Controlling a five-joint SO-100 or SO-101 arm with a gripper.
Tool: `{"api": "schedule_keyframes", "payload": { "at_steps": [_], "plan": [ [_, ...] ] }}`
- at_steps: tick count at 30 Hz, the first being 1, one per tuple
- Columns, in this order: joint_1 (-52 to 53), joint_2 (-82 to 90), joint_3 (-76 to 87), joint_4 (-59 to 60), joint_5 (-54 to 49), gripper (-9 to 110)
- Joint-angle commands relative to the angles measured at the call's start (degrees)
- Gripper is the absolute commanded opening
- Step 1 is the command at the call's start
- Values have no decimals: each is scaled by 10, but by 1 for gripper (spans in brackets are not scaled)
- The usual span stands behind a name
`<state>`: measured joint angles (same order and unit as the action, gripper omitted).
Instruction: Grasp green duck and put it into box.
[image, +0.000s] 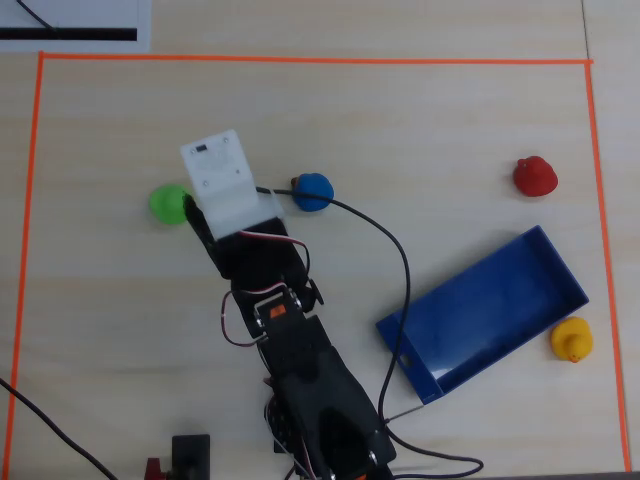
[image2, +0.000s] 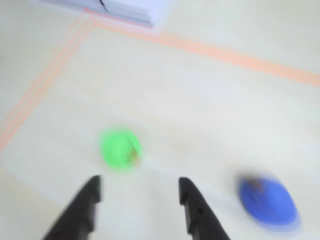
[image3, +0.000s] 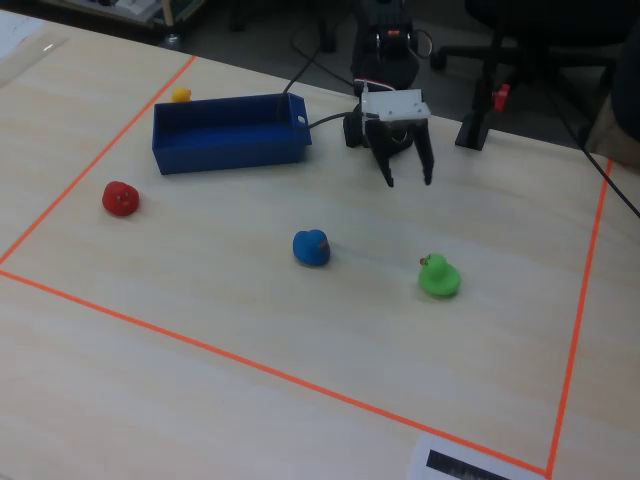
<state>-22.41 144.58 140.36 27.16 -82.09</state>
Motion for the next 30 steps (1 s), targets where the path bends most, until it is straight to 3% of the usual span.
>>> {"api": "schedule_keyframes", "payload": {
  "at_steps": [1,5,11,30],
  "plan": [
    [-20,-91,-27,-202,1,29],
    [-36,-148,10,-333,-2,36],
    [-47,-236,14,-347,-14,45],
    [-34,-446,9,-468,-10,46]
  ]
}}
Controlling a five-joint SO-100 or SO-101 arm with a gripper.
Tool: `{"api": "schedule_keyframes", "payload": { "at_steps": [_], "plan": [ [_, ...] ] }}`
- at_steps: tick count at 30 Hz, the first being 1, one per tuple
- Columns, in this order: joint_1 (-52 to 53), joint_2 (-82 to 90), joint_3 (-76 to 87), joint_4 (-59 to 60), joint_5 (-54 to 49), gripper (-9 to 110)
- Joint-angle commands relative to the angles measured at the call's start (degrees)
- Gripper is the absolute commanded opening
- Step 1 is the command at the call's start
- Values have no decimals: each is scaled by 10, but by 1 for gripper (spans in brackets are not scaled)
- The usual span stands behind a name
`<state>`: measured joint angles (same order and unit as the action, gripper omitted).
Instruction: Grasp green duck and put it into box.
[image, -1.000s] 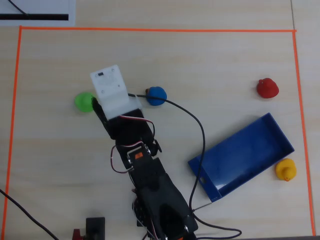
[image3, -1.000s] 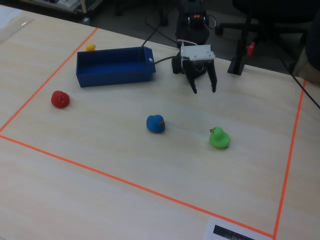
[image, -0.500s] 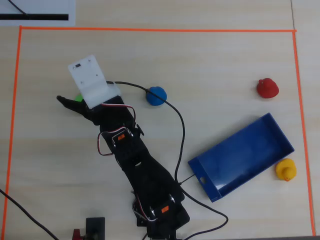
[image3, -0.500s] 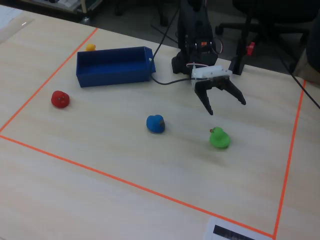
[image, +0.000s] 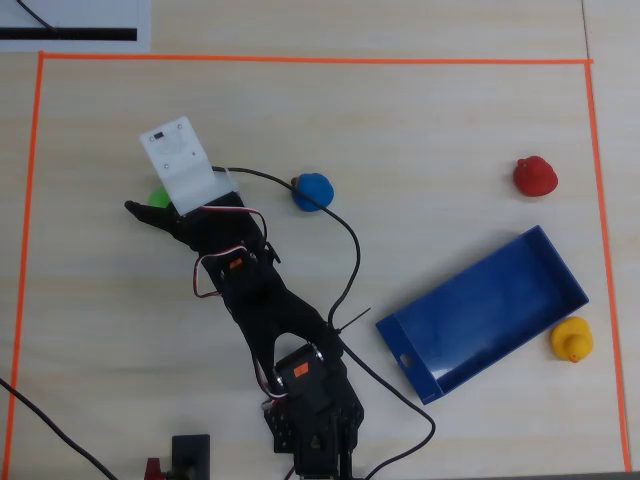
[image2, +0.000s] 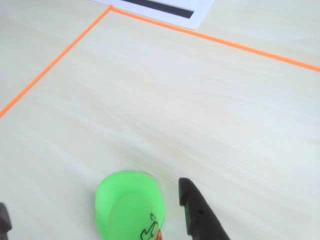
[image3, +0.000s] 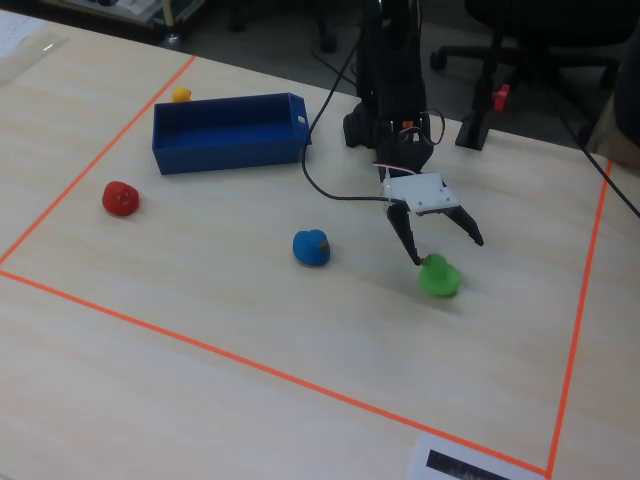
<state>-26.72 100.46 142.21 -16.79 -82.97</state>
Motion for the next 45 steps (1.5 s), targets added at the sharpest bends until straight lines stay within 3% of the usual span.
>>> {"api": "schedule_keyframes", "payload": {
  "at_steps": [1,14,30,45],
  "plan": [
    [11,-13,-8,-35,-1,46],
    [6,-61,29,-35,2,45],
    [1,-160,-69,-24,2,44],
    [11,-171,-88,47,-40,34]
  ]
}}
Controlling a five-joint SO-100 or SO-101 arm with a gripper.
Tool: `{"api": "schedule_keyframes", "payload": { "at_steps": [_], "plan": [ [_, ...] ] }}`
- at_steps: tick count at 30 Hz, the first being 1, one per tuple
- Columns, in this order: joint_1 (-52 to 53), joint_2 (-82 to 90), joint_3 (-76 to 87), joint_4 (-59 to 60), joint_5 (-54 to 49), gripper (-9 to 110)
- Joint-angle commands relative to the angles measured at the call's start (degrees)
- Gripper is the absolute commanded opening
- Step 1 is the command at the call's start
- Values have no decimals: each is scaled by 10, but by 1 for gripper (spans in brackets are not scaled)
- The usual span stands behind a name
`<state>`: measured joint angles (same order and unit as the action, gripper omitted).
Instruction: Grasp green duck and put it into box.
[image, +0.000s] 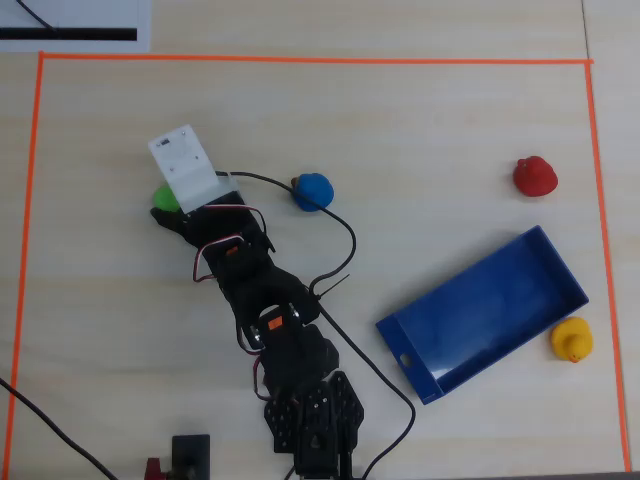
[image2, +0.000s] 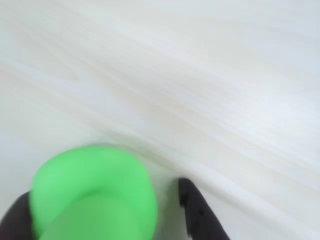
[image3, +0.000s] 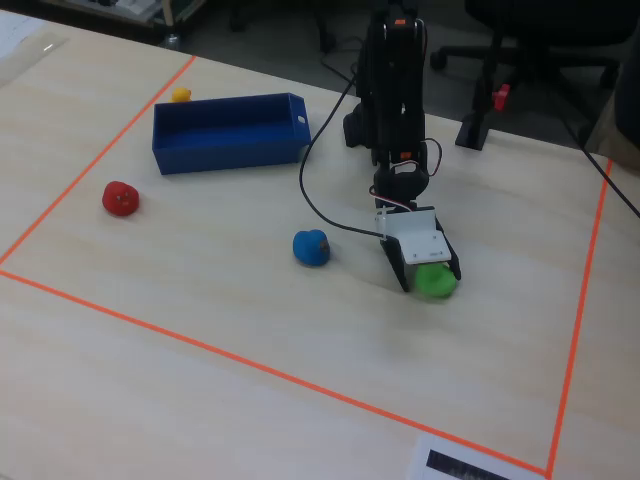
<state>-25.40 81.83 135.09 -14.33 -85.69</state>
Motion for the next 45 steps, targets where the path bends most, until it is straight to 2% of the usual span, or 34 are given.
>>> {"api": "schedule_keyframes", "payload": {
  "at_steps": [1,4,8,11,15,21,25,30,38,45],
  "plan": [
    [-4,19,-16,32,-22,32],
    [-6,28,-11,52,-43,25],
    [1,46,1,67,-67,0],
    [19,83,5,84,-62,0],
    [66,176,-18,191,-58,0],
    [178,301,-176,458,-27,0],
    [290,336,-294,611,-11,0],
    [493,308,-432,700,-6,0],
    [836,154,-686,842,-59,0],
    [1005,139,-635,889,-127,0]
  ]
}}
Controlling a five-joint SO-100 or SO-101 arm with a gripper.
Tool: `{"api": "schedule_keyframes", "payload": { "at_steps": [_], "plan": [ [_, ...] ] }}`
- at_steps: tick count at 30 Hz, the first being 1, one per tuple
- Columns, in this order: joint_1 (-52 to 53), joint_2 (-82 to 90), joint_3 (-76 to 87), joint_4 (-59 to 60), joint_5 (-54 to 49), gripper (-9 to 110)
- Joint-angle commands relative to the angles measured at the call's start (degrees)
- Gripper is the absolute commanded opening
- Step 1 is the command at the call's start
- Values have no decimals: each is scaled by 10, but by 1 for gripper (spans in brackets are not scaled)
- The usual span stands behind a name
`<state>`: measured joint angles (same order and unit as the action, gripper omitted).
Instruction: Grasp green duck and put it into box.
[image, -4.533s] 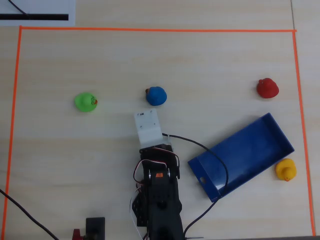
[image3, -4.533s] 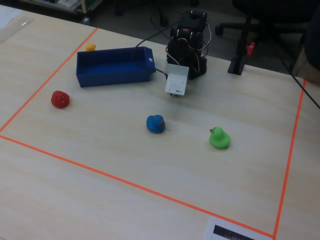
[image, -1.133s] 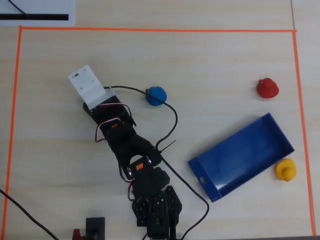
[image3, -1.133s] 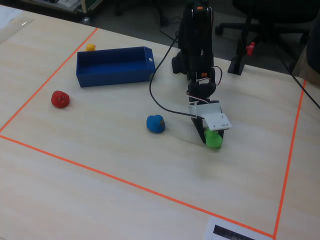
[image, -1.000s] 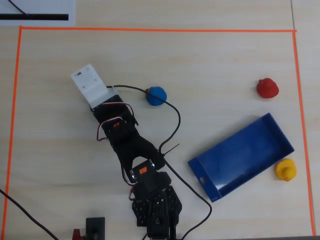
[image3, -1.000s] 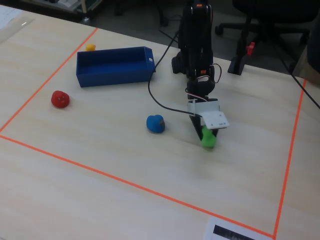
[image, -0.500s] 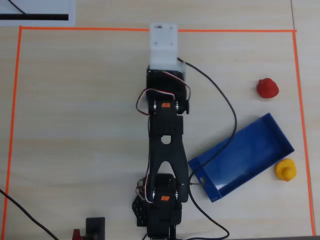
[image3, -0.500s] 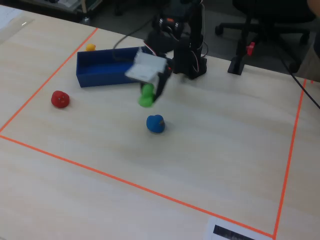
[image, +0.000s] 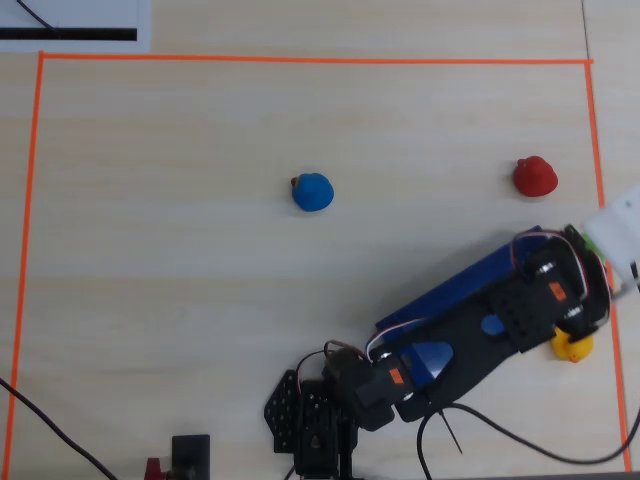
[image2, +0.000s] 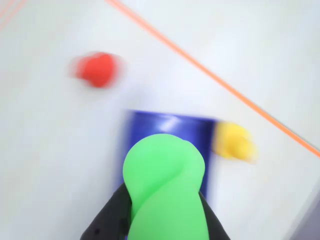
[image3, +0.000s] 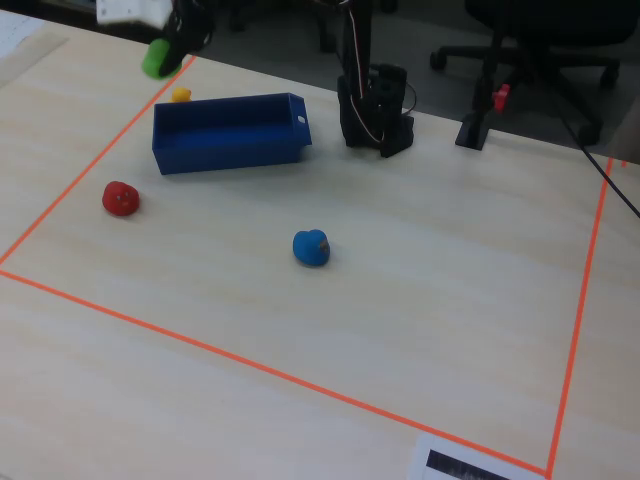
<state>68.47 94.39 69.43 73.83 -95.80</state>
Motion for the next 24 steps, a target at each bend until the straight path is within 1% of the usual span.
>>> {"api": "schedule_keyframes", "payload": {
  "at_steps": [1,5,11,18,24],
  "plan": [
    [78,20,50,5,-36,0],
    [83,51,153,-47,-45,0],
    [42,82,219,-74,-39,0],
    [8,93,345,-210,-47,0],
    [-17,63,380,-264,-45,0]
  ]
}}
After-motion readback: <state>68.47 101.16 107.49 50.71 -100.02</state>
